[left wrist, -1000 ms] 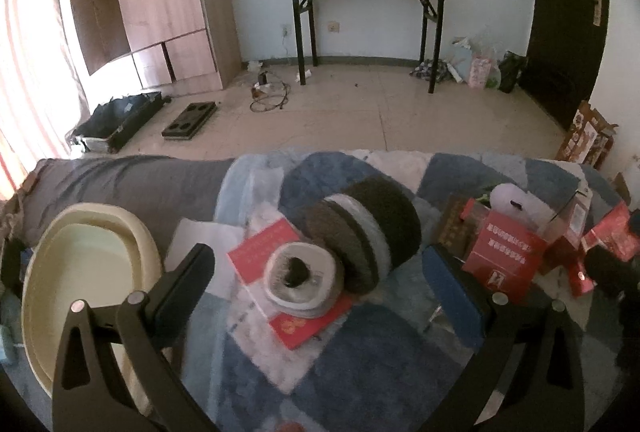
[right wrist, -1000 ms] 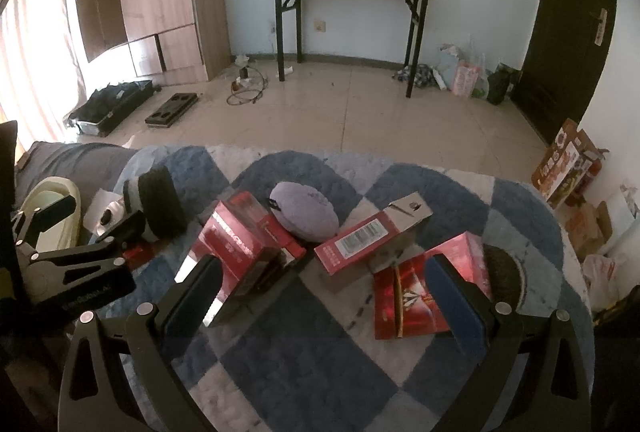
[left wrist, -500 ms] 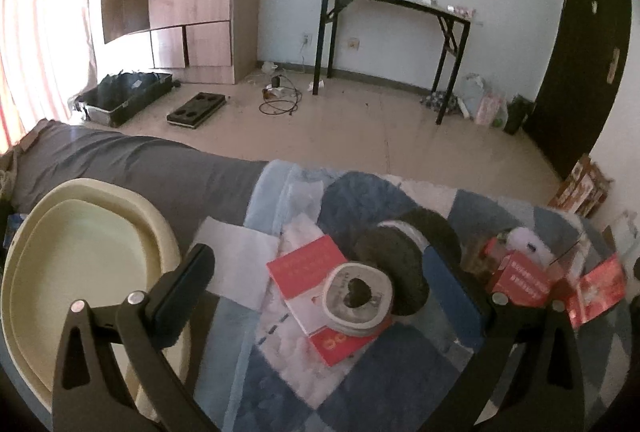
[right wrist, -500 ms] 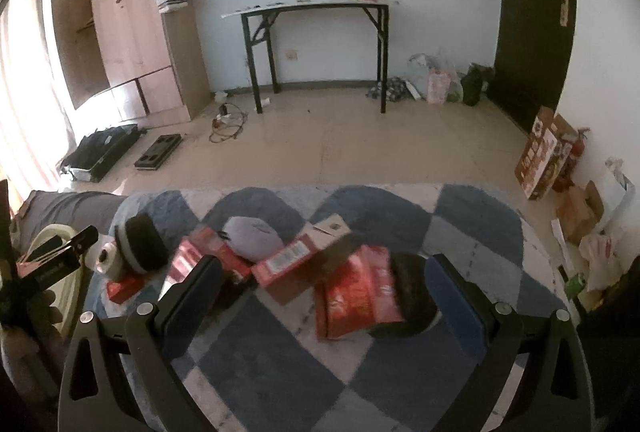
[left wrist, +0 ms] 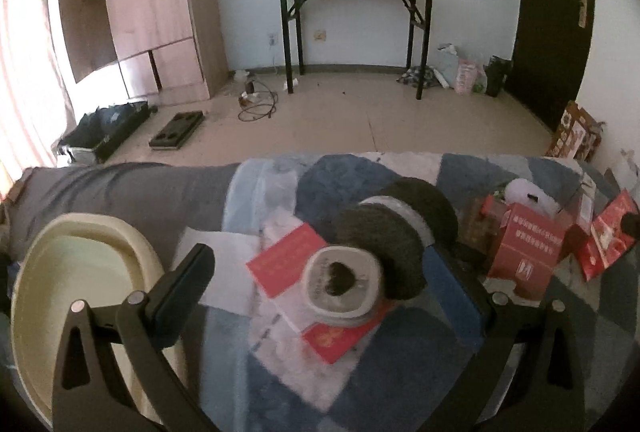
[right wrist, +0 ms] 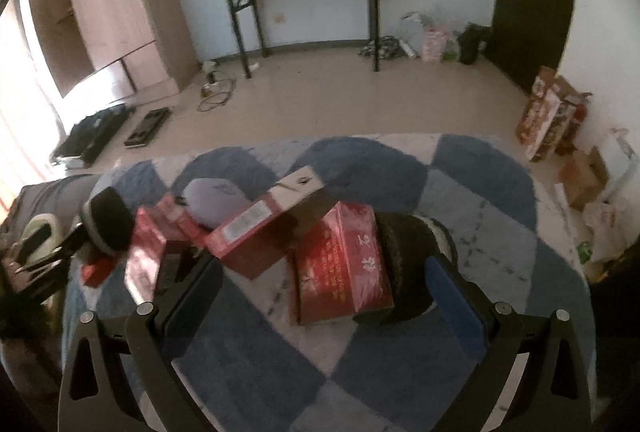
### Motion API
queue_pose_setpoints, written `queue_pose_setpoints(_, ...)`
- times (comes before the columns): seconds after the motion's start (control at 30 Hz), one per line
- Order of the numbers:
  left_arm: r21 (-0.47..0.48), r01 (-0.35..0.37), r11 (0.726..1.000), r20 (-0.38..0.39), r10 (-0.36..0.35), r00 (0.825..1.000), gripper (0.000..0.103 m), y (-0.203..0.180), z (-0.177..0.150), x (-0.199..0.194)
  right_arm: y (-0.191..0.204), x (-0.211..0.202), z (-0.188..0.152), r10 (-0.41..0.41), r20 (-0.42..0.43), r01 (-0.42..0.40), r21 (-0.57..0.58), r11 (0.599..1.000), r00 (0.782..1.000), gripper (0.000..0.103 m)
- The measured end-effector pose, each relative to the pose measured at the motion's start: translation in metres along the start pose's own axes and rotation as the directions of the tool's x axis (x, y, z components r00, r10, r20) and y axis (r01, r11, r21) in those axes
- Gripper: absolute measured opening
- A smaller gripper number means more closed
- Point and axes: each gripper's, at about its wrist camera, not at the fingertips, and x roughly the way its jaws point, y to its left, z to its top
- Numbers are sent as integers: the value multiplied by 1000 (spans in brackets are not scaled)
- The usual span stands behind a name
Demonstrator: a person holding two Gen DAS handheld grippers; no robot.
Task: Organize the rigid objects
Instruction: 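Grasp the white heart container with left tool while right tool grasps a red box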
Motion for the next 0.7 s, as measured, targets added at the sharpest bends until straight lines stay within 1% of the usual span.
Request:
queue_pose_setpoints(0.07,0,0,1000,-23,0,1000,103,6,-2,3,-5,0,0,0,0,0,13,1000,1000,103)
queue_pose_setpoints(0.17,-26,8,1000,-83,-11,997,103,16,-5,12,-12,2,-1,-53,-9,53,23,998,999,103)
queue_pose_setpoints(0.2,-27,9,1000,-90,-11,996,103,18,-6,13,-14,3,-1,-61,-14,62,26,998,998,103)
queue_pose_setpoints(0.27,-27,12,1000,-81,-14,997,103,19,-7,10,-12,8,-2,-50,-29,50,19,999,998,102)
queue_pose_setpoints(0.37,-19,5,1000,-69,-6,998,103,17,-7,7,-4,10,-2,-44,-31,43,-13,999,999,98)
queue_pose_setpoints(0.43,-6,11,1000,-62,-11,998,95,15,-7,6,0,9,-3,-43,-24,42,-31,999,999,94)
queue_pose_setpoints(0.47,-8,36,999,-61,-36,997,87,14,-7,4,1,8,-3,-38,-20,37,-36,999,999,93)
queue_pose_setpoints(0.5,-10,59,998,-63,-59,996,80,14,-6,3,2,6,-3,-34,-15,34,-40,999,999,89)
queue_pose_setpoints(0.57,-10,88,996,-65,-88,994,75,13,-6,2,1,5,-4,-30,-7,30,-44,999,1000,83)
queue_pose_setpoints(0.63,-6,104,995,-77,-104,992,71,11,-7,4,2,5,-5,-27,-6,27,-56,998,1000,76)
queue_pose_setpoints(0.7,-7,119,993,-93,-119,988,67,8,-8,6,3,5,-6,-31,-5,30,-65,997,1000,71)
